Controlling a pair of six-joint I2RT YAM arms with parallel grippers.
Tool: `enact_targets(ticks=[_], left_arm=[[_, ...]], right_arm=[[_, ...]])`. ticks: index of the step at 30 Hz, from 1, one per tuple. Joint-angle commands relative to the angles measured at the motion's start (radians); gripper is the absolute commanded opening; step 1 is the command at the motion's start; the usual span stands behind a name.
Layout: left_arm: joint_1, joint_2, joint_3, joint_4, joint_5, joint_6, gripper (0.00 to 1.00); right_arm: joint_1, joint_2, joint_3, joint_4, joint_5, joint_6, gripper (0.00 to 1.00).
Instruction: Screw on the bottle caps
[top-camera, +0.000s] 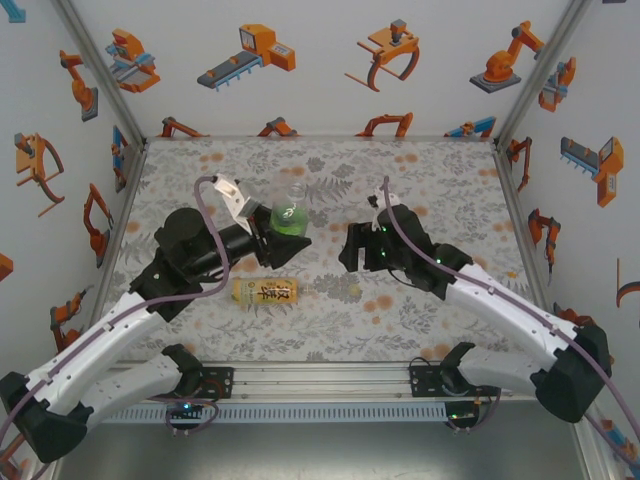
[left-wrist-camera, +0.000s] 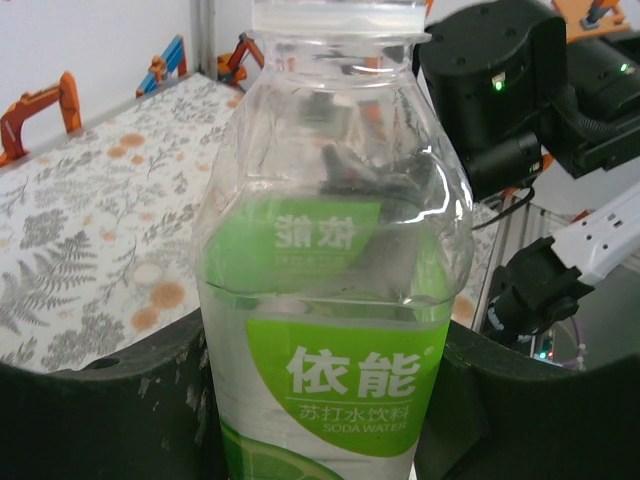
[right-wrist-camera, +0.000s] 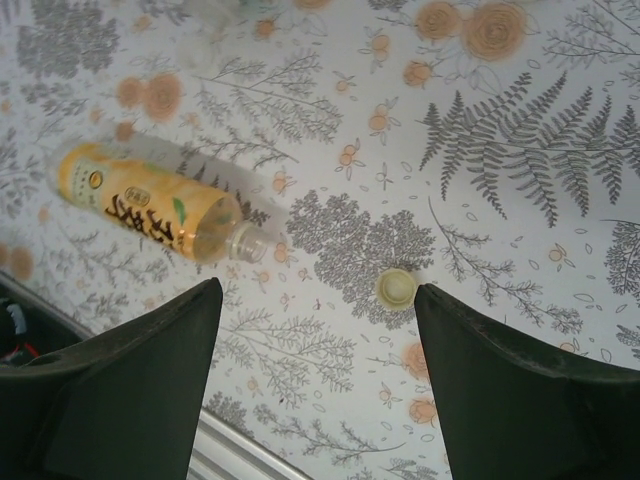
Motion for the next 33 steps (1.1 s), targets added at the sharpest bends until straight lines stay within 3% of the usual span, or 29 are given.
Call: enact_targets(ticks=[1,14,24,33], left_arm=[[0.026,-0.039,-0.029,-0.015,0.017,-0.024,0.00],[0.081,-0.117,-0.065,-0.090,0.045,-0.038,0.00],[0.089,-0.149,-0.074,-0.132,0.010,-0.031,0.00],[0.089,-0.119,-0.106,-0.035,0.057,-0.043,0.00]], right_arm=[[-0.018,0.084,0.090,-0.068,0.068,0.029,0.70],[-0.197,0.569,0.511,-0.249,-0.004,-0.016,0.70],[-0.246,0.925,0.857,-0.373,0.030,-0.070,0.66],[-0.272,1.064,0.938,-0.366,0.038,-0.074,0.64]])
